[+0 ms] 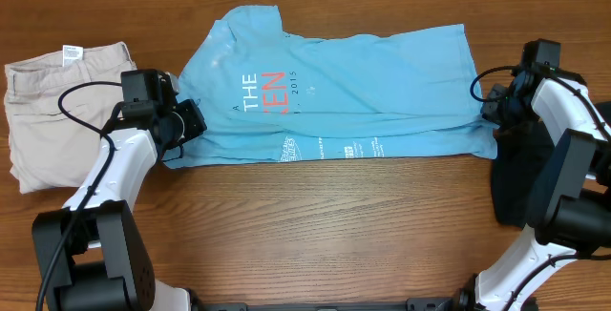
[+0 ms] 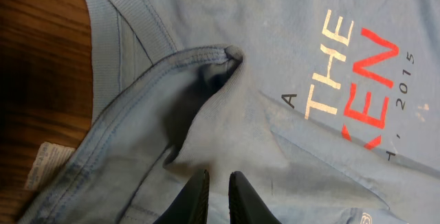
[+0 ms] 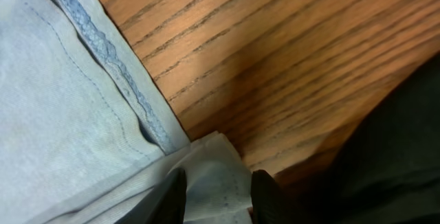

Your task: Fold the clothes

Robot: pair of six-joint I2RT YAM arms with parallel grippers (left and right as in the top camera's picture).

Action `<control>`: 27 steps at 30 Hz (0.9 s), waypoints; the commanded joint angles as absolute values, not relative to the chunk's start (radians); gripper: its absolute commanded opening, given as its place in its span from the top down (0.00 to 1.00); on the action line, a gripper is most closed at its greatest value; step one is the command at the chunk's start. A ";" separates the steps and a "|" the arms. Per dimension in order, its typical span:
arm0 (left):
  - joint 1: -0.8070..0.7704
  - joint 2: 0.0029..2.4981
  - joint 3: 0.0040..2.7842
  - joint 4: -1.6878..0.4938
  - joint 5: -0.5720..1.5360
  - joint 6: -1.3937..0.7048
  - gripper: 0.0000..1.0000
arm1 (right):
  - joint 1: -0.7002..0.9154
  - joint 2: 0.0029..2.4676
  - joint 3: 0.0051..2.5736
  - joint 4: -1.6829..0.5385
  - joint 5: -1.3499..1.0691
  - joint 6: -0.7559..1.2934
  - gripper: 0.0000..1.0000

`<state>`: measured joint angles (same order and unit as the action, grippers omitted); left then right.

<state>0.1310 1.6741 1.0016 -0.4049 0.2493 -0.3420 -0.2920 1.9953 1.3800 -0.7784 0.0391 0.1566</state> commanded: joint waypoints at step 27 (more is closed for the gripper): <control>0.128 1.681 1.024 -0.414 0.244 -0.355 0.85 | -0.289 1.969 1.376 -0.690 -0.032 0.161 0.96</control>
